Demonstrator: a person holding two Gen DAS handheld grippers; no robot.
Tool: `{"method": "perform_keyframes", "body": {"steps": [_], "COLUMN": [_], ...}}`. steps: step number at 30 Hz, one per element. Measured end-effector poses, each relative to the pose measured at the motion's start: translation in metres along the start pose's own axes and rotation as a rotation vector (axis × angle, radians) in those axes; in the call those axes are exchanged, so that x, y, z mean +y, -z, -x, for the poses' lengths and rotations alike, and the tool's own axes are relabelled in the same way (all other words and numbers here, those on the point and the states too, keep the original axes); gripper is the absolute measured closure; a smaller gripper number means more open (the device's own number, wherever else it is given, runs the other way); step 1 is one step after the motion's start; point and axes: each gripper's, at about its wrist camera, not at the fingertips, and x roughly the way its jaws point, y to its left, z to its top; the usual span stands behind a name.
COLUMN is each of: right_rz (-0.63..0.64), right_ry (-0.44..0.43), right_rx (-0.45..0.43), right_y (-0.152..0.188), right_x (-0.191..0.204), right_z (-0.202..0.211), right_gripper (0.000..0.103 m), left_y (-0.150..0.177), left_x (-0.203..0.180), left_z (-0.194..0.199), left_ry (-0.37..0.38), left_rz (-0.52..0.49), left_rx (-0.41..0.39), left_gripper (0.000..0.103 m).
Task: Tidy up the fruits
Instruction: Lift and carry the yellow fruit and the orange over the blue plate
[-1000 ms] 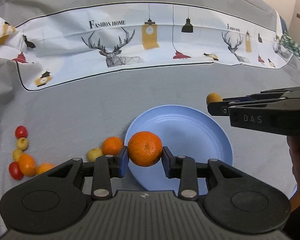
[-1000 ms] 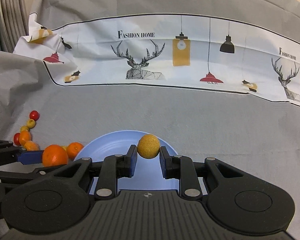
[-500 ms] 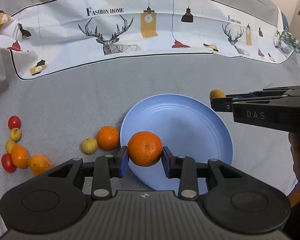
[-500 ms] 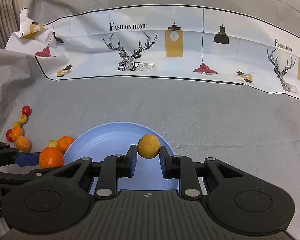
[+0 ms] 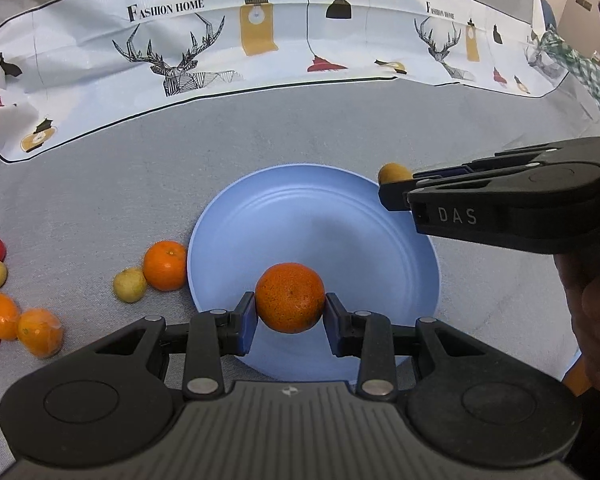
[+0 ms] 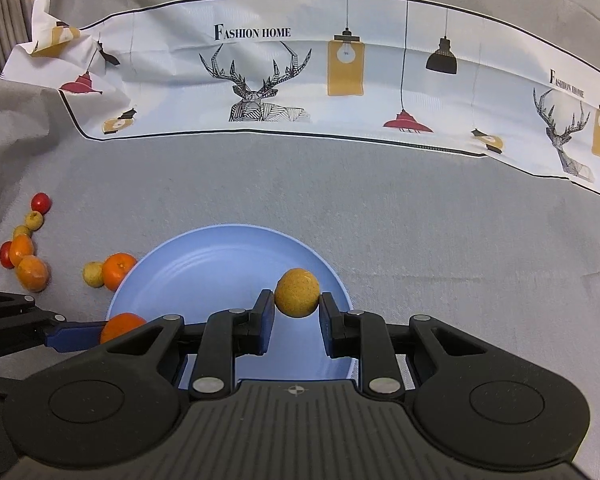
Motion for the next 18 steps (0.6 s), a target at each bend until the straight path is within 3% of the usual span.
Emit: {"method": "perform_keyframes", "body": {"steps": [18], "right_rz": [0.005], "right_ry": [0.006], "right_rx": [0.011], "right_y": [0.0015], "right_x": [0.002], "right_z": [-0.0025], "right_gripper": [0.078], "left_y": [-0.0006], "left_x": [-0.002], "left_z": [0.0006], "left_ry": [-0.004], "left_rz": [-0.006], "left_rx": [-0.005], "left_gripper": [0.064]}}
